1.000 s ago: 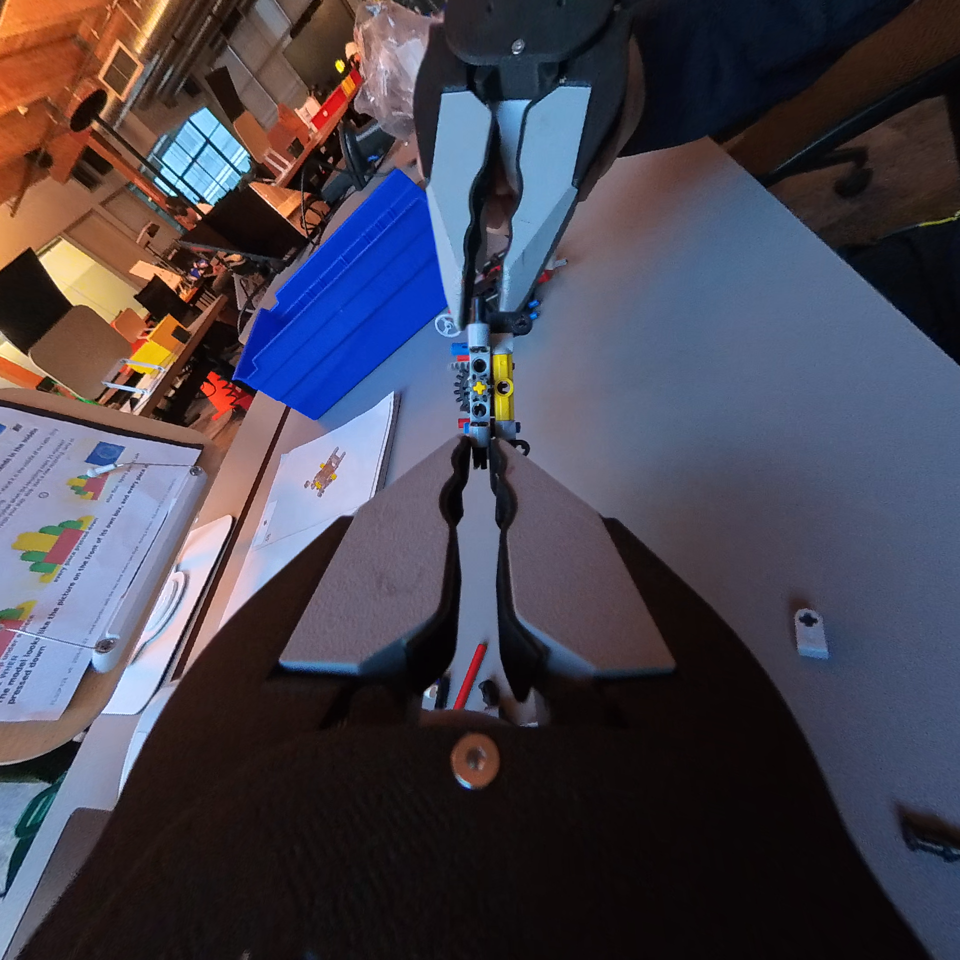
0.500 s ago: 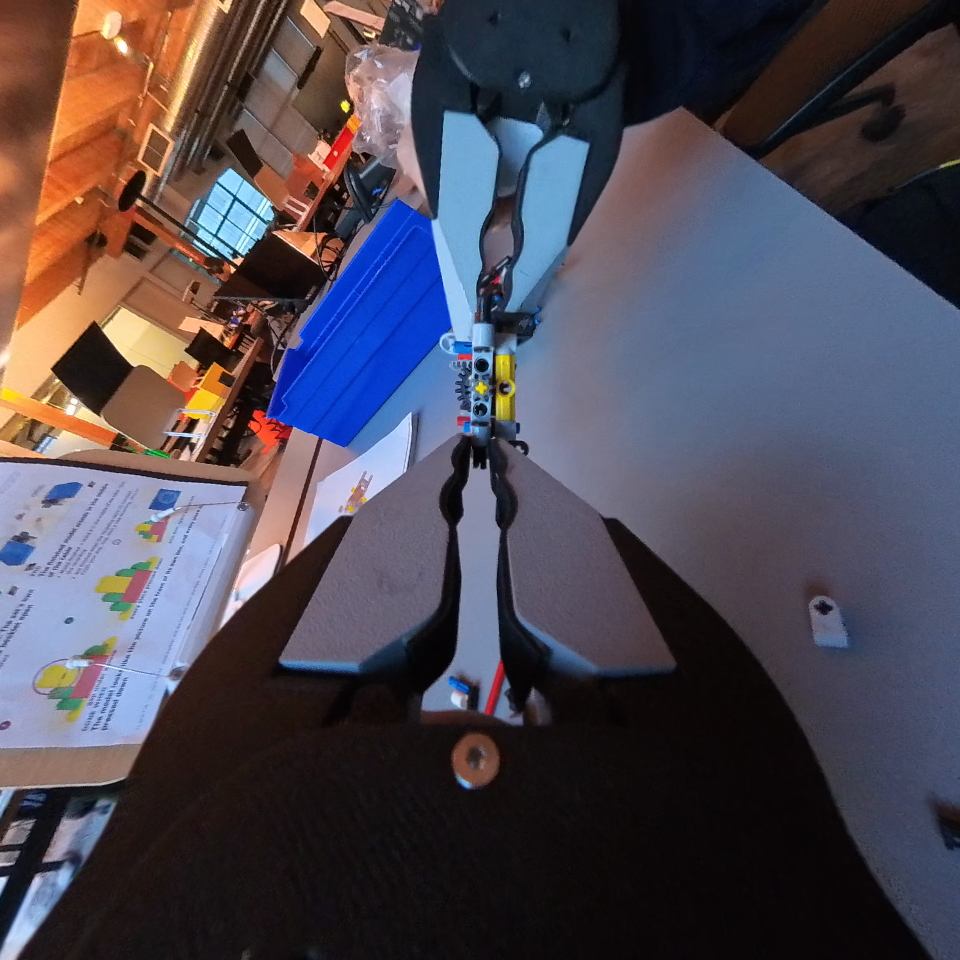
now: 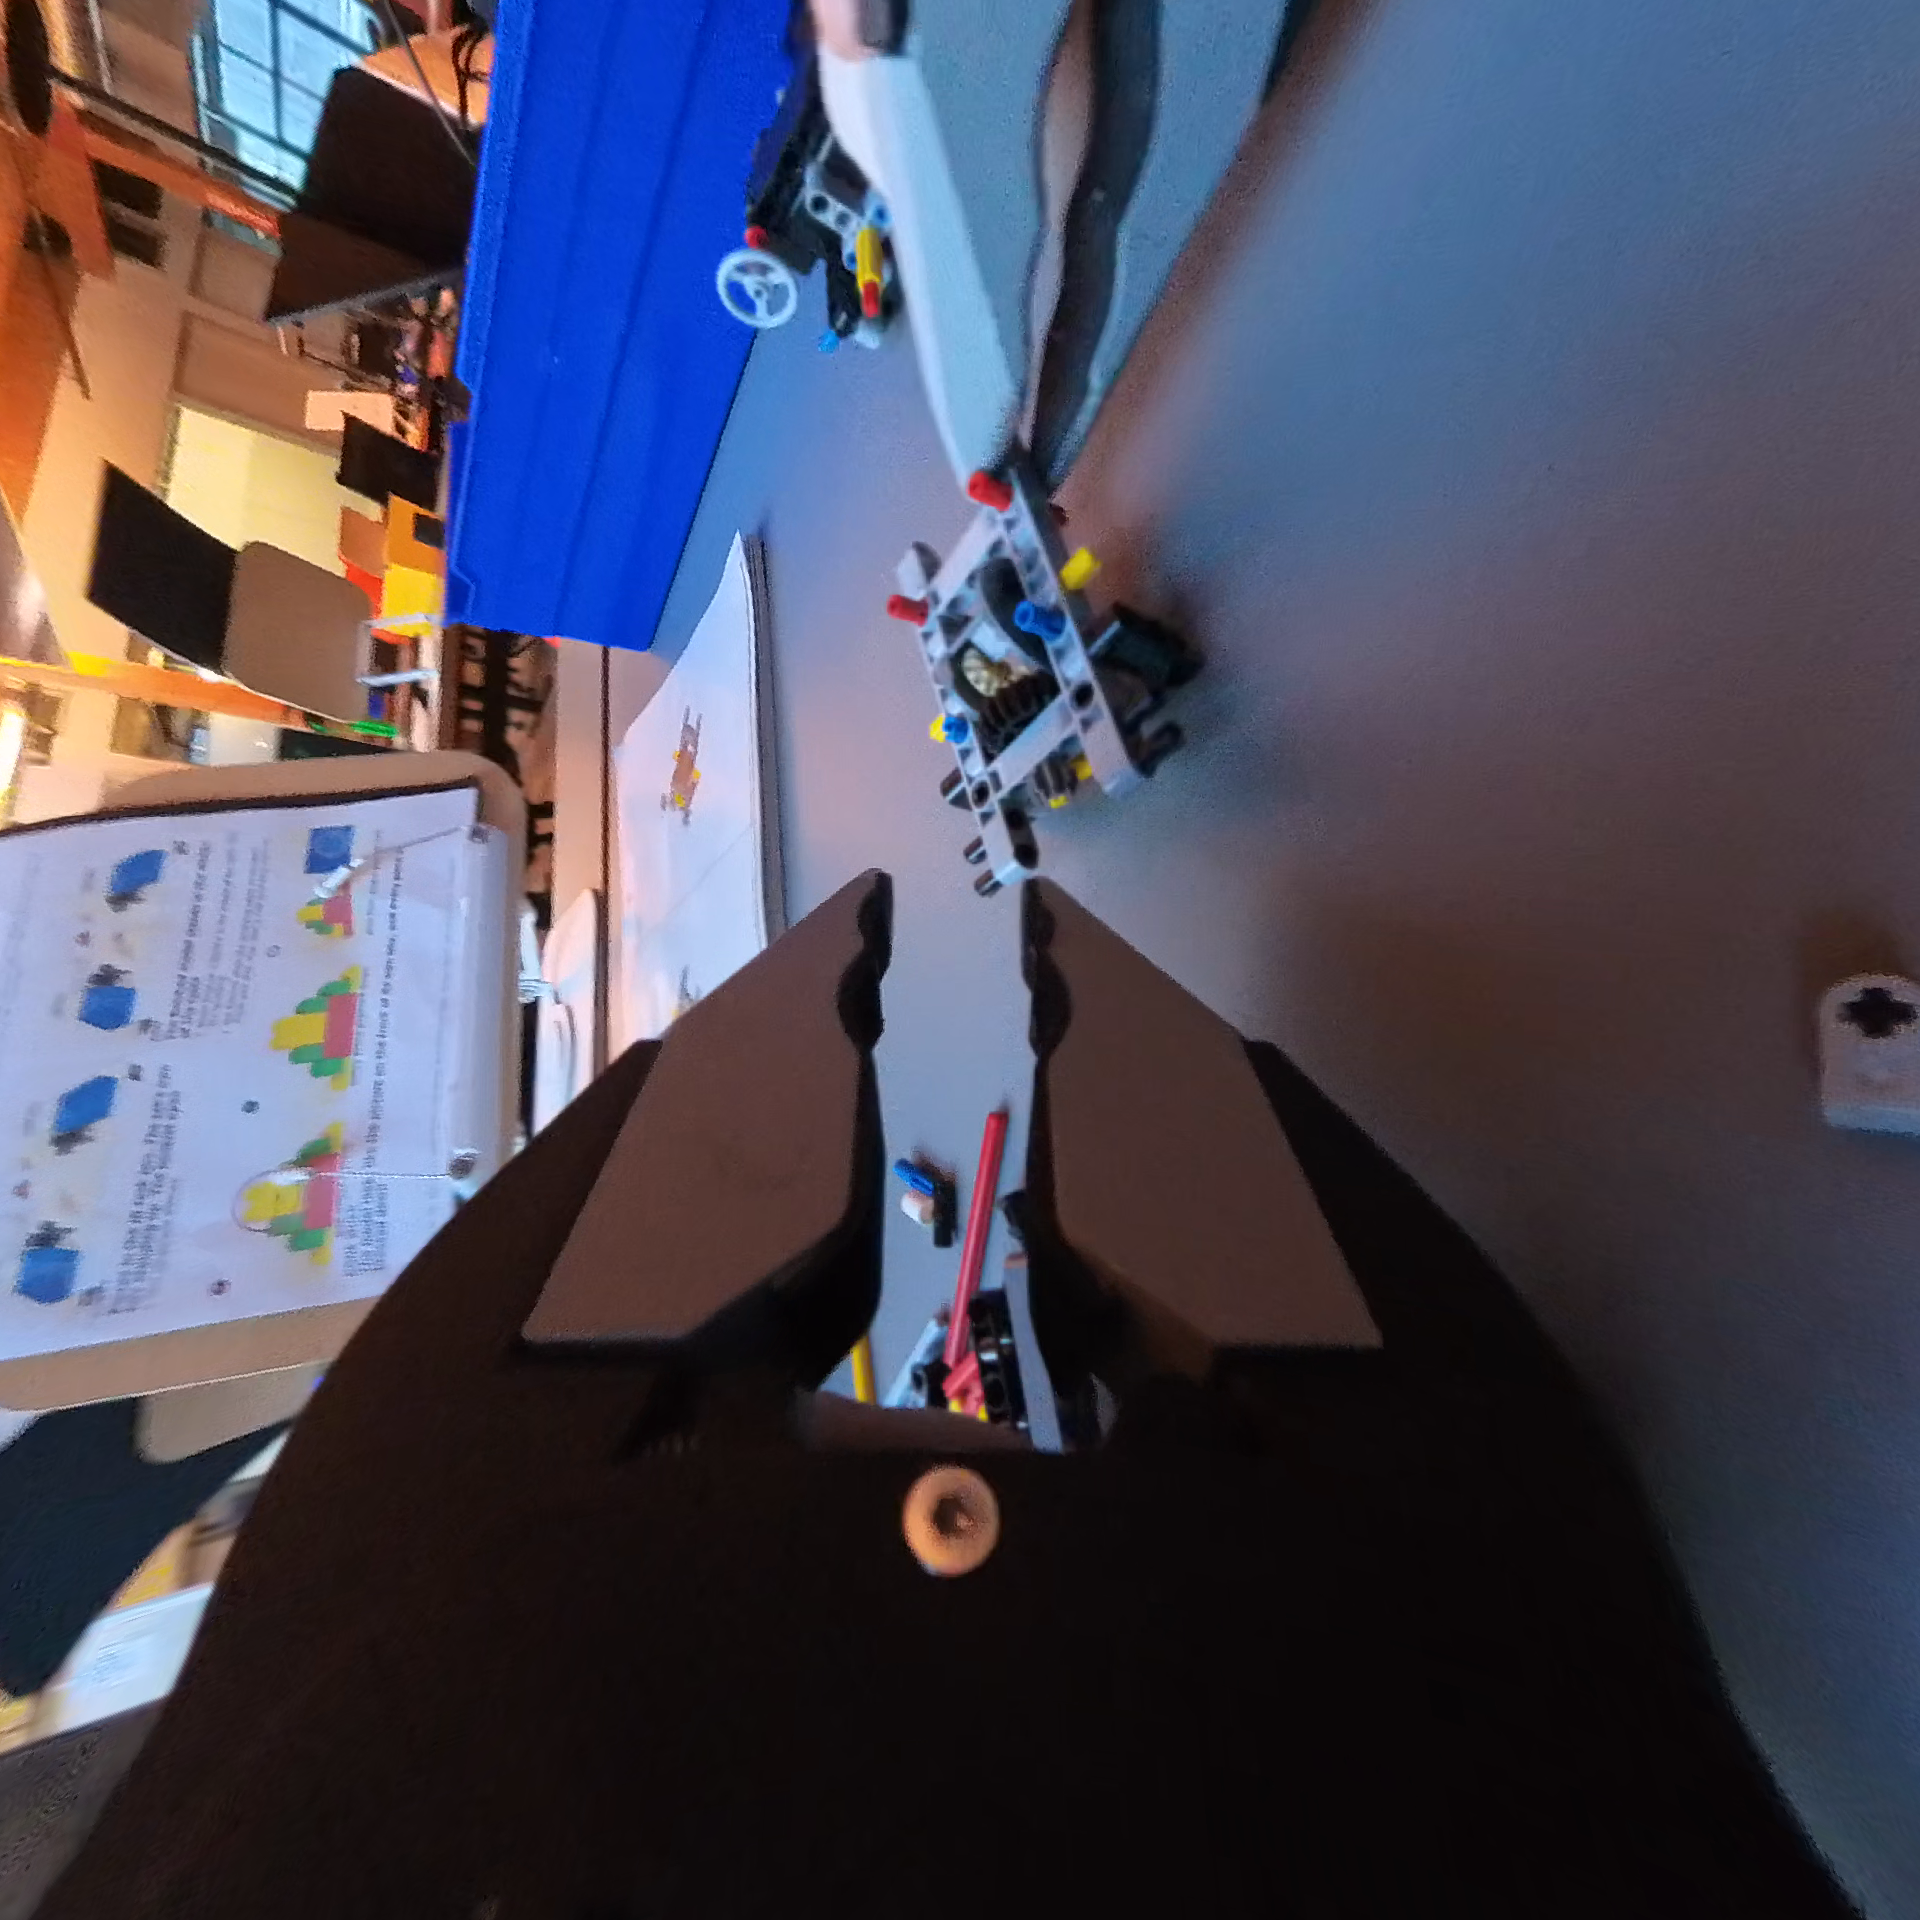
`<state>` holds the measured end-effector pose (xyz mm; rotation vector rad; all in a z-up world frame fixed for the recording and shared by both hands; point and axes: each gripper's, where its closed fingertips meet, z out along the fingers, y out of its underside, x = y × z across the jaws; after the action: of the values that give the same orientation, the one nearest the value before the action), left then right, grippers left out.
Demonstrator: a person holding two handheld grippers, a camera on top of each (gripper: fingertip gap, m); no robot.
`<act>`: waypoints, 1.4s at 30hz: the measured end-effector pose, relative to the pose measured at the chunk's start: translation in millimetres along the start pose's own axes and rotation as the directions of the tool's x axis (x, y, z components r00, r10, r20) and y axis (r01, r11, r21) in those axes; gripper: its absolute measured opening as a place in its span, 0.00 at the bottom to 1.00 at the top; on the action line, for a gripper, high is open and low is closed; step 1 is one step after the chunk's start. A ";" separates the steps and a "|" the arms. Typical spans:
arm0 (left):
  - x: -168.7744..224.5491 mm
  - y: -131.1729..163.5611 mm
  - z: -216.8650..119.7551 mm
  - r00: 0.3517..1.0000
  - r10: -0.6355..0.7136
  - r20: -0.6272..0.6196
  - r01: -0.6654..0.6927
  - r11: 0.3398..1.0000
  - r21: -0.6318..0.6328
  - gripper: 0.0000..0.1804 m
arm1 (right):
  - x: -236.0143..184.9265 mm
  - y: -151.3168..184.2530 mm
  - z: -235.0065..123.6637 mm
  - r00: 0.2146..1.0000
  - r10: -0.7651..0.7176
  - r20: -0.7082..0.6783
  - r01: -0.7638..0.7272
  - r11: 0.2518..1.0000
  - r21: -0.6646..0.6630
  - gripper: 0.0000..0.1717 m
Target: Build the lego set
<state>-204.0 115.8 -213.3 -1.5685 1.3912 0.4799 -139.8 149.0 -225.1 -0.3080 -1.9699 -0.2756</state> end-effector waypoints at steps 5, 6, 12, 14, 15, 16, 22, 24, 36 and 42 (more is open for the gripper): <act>-3.9 -8.9 -11.4 0.984 -0.166 -0.069 0.171 0.981 0.088 0.14 | -6.0 -11.3 -6.1 0.986 0.138 0.093 -0.144 0.988 0.059 0.05; -4.5 -7.9 -12.1 0.981 -0.180 -0.071 0.186 0.978 0.090 0.14 | -5.3 -13.6 -7.7 0.979 0.173 0.107 -0.181 0.981 0.071 0.05; -8.9 -2.7 -27.1 0.944 -0.316 -0.095 0.325 0.941 0.095 0.17 | -1.8 -10.4 -18.7 0.892 0.419 0.171 -0.438 0.895 0.088 0.07; -12.1 0.6 -39.3 0.929 -0.360 -0.086 0.368 0.923 0.112 0.17 | -4.3 -6.7 -21.0 0.831 0.517 0.204 -0.541 0.837 0.081 0.08; -12.6 3.1 -46.0 0.923 -0.376 -0.084 0.384 0.916 0.116 0.17 | -5.6 -4.3 -21.5 0.804 0.555 0.214 -0.580 0.811 0.075 0.09; -13.8 6.3 -52.4 0.918 -0.390 -0.072 0.396 0.911 0.117 0.17 | -6.5 -2.0 -21.7 0.781 0.585 0.219 -0.611 0.789 0.067 0.10; -12.6 29.7 -92.8 0.843 -0.535 -0.062 0.537 0.828 0.160 0.18 | 16.6 14.9 -26.1 0.536 0.831 0.149 -0.844 0.525 0.110 0.13; -16.5 45.7 -100.5 0.804 -0.593 -0.031 0.590 0.793 0.151 0.18 | 26.4 25.8 -23.8 0.405 0.908 0.107 -0.910 0.390 0.139 0.13; -56.5 75.8 -117.3 0.536 -0.844 -0.014 0.808 0.508 0.299 0.18 | 27.0 50.1 -3.5 0.223 0.969 0.104 -0.974 0.218 0.057 0.20; -64.6 82.8 -118.2 0.467 -0.884 0.002 0.838 0.444 0.318 0.17 | 30.8 48.1 -7.2 0.238 0.966 0.103 -0.969 0.229 0.095 0.18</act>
<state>-331.9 60.7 -138.4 -1.7131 0.3225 -0.2289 -129.6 194.6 -191.5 -1.3986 -1.4140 0.7242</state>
